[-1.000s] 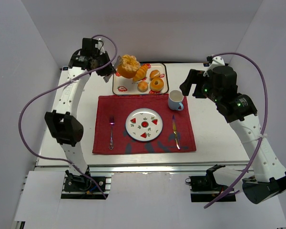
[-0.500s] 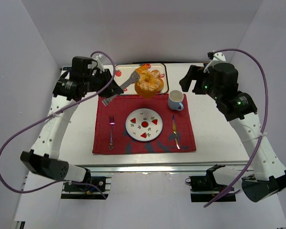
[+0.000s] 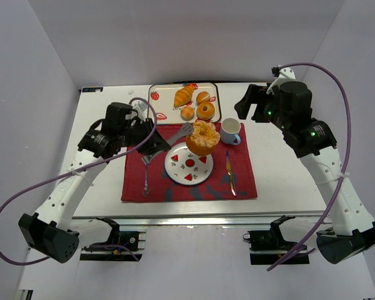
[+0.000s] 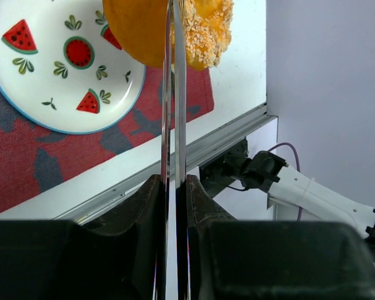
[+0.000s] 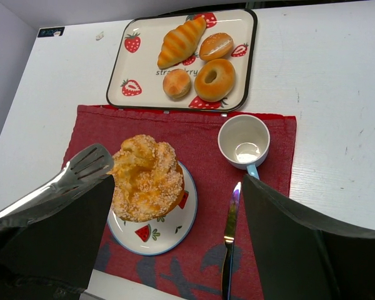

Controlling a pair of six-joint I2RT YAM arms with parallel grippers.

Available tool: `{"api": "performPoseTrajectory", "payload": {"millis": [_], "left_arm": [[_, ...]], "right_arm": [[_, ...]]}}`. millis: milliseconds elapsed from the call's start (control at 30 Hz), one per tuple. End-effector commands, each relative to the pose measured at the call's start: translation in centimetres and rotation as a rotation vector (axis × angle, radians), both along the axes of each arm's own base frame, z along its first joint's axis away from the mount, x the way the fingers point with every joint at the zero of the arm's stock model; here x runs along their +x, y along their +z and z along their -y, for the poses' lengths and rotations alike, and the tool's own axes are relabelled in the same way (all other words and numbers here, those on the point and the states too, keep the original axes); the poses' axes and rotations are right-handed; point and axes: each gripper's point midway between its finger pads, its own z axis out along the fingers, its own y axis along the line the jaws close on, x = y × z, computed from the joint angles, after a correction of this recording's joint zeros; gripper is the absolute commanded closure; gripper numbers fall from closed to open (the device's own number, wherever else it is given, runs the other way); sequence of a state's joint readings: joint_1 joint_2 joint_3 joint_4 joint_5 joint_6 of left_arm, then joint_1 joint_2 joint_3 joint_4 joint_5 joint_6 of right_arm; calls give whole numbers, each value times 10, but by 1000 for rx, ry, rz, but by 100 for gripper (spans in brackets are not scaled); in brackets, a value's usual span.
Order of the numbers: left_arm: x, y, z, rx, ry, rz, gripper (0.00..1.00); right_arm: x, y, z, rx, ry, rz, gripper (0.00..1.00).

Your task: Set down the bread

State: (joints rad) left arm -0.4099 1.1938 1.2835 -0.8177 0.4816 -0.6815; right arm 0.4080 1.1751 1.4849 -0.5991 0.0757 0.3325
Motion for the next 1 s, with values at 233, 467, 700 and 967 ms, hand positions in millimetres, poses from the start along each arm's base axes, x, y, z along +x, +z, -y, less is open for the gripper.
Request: {"api": "performPoseTrajectory", "payload": {"millis": [233, 467, 700, 967], "left_arm": [[-13, -40, -2, 7, -9, 9, 100], [-9, -74, -12, 111, -15, -5, 100], [-6, -85, -24, 219, -31, -13, 69], [4, -66, -36, 296, 9, 27, 44]], "right_arm": [[-6, 16, 2, 30, 3, 62, 11], [-9, 9, -1, 46, 10, 41, 11], [-11, 7, -1, 57, 9, 35, 11], [-9, 5, -3, 56, 14, 25, 11]]}}
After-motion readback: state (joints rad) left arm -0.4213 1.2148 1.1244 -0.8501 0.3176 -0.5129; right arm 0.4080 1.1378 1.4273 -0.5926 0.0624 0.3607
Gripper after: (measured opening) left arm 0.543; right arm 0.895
